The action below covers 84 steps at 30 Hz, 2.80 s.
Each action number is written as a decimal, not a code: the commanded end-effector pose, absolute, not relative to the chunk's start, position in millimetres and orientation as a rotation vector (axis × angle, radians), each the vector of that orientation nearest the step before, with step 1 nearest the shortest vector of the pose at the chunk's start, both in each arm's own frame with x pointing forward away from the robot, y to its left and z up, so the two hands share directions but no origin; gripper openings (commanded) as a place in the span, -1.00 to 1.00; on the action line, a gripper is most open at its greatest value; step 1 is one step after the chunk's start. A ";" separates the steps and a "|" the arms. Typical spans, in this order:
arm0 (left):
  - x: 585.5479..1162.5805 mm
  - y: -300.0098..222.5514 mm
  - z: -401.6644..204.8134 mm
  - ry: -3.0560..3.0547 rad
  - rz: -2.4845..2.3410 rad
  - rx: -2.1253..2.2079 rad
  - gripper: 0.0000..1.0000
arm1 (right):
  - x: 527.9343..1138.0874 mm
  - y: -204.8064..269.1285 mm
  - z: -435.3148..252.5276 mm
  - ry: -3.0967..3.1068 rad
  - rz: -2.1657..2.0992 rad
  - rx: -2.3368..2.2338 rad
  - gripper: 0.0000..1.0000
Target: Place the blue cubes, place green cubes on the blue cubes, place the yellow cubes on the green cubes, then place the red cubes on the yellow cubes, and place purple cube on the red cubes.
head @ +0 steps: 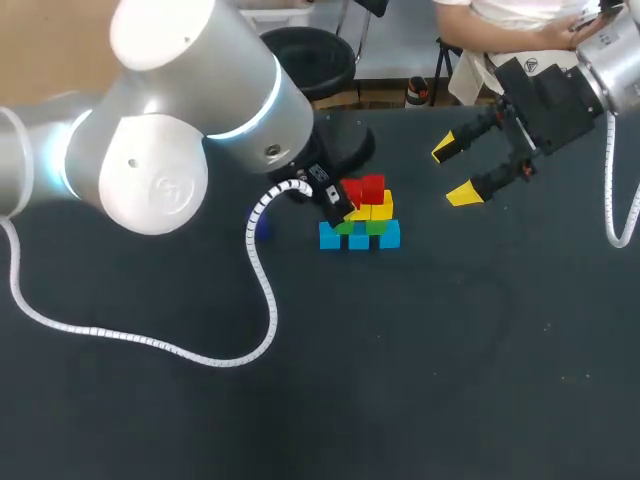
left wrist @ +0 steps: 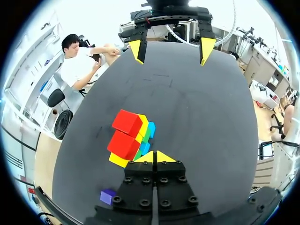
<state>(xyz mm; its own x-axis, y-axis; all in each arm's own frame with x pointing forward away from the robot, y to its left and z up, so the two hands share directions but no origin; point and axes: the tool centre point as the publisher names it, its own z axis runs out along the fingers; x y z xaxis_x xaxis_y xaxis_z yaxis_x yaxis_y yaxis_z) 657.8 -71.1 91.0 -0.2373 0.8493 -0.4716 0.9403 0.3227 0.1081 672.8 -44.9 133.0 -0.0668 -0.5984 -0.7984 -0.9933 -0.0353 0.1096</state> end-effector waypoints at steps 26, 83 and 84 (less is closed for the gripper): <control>668.6 -73.0 88.5 2.182 -0.255 1.550 -1.00 | 671.7 -45.1 133.2 1.711 0.956 -1.676 1.00; 678.7 -74.0 85.3 2.212 -0.264 1.510 -1.00 | 671.7 -45.1 133.2 1.711 0.956 -1.676 1.00; 678.8 -74.0 85.3 2.212 -0.264 1.510 -1.00 | 671.7 -45.1 133.2 1.711 0.956 -1.676 1.00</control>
<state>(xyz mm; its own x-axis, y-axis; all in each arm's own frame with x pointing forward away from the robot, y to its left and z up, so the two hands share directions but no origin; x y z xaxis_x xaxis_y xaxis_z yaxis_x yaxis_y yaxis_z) 676.8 -72.3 85.6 -0.2990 0.8322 -0.4670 0.9197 0.3819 0.0915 672.8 -44.9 133.0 -0.0668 -0.5984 -0.7984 -0.9933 -0.0353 0.1096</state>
